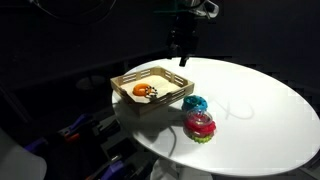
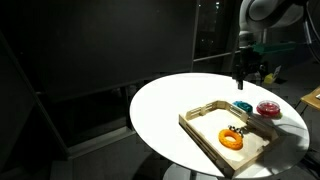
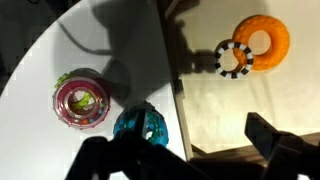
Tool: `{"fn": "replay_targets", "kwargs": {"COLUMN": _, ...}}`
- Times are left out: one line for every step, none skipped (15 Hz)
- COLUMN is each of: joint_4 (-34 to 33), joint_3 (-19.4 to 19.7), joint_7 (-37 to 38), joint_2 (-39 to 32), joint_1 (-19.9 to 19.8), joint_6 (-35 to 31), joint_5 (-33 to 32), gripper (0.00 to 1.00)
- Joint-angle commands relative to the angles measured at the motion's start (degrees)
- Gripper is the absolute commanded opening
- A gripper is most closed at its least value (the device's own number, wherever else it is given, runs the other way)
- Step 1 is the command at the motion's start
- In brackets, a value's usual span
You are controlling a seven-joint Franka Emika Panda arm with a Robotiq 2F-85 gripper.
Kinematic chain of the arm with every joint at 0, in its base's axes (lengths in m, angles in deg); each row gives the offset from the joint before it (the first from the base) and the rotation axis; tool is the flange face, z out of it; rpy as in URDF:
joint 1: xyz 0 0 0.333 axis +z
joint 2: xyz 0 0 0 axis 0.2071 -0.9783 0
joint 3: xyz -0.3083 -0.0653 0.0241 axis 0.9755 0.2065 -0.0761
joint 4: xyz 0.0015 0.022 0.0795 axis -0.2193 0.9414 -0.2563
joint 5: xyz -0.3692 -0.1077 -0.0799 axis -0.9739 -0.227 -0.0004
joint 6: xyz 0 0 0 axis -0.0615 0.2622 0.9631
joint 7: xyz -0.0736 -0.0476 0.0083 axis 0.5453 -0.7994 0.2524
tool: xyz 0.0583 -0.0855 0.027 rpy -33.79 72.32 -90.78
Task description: Remove the green ring from the crate and put it on the right side of the table
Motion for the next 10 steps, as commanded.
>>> {"fn": "replay_targets", "kwargs": {"joint_4": 0.3, "joint_3": -1.6, "joint_7": -3.7, "joint_2": 5.2, "joint_1": -1.3, "joint_6": 5.7, "joint_5": 1.7, "gripper": 1.0}}
{"fn": "replay_targets", "kwargs": {"joint_4": 0.4, "joint_3": -1.7, "joint_7": -3.5, "joint_2": 6.6, "joint_1": -1.1, "joint_6": 6.7, "joint_5": 1.5, "gripper": 1.0}}
{"fn": "replay_targets", "kwargs": {"joint_4": 0.4, "joint_3": -1.8, "joint_7": -3.2, "joint_2": 7.7, "joint_1": -1.1, "joint_6": 7.5, "joint_5": 1.3, "gripper": 1.0}}
{"fn": "replay_targets", "kwargs": {"joint_4": 0.6, "joint_3": -2.0, "joint_7": -2.9, "joint_2": 9.1, "joint_1": -1.0, "joint_6": 8.1, "joint_5": 1.2, "gripper": 1.0}}
{"fn": "replay_targets", "kwargs": {"joint_4": 0.6, "joint_3": -2.1, "joint_7": -2.6, "joint_2": 10.3, "joint_1": -0.9, "joint_6": 8.5, "joint_5": 1.0, "gripper": 1.0}}
{"fn": "replay_targets", "kwargs": {"joint_4": 0.8, "joint_3": -2.3, "joint_7": -2.3, "joint_2": 11.6, "joint_1": -0.9, "joint_6": 8.6, "joint_5": 0.8, "gripper": 1.0}}
{"fn": "replay_targets", "kwargs": {"joint_4": 1.0, "joint_3": -2.5, "joint_7": -2.0, "joint_2": 13.0, "joint_1": -0.8, "joint_6": 8.5, "joint_5": 0.7, "gripper": 1.0}}
{"fn": "replay_targets", "kwargs": {"joint_4": 1.1, "joint_3": -2.6, "joint_7": -2.0, "joint_2": 14.1, "joint_1": -0.8, "joint_6": 8.4, "joint_5": 0.7, "gripper": 1.0}}
{"fn": "replay_targets", "kwargs": {"joint_4": 1.3, "joint_3": -2.8, "joint_7": -2.0, "joint_2": 15.5, "joint_1": -0.8, "joint_6": 8.3, "joint_5": 0.7, "gripper": 1.0}}
{"fn": "replay_targets", "kwargs": {"joint_4": 1.4, "joint_3": -3.0, "joint_7": -2.0, "joint_2": 16.6, "joint_1": -0.8, "joint_6": 8.2, "joint_5": 0.7, "gripper": 1.0}}
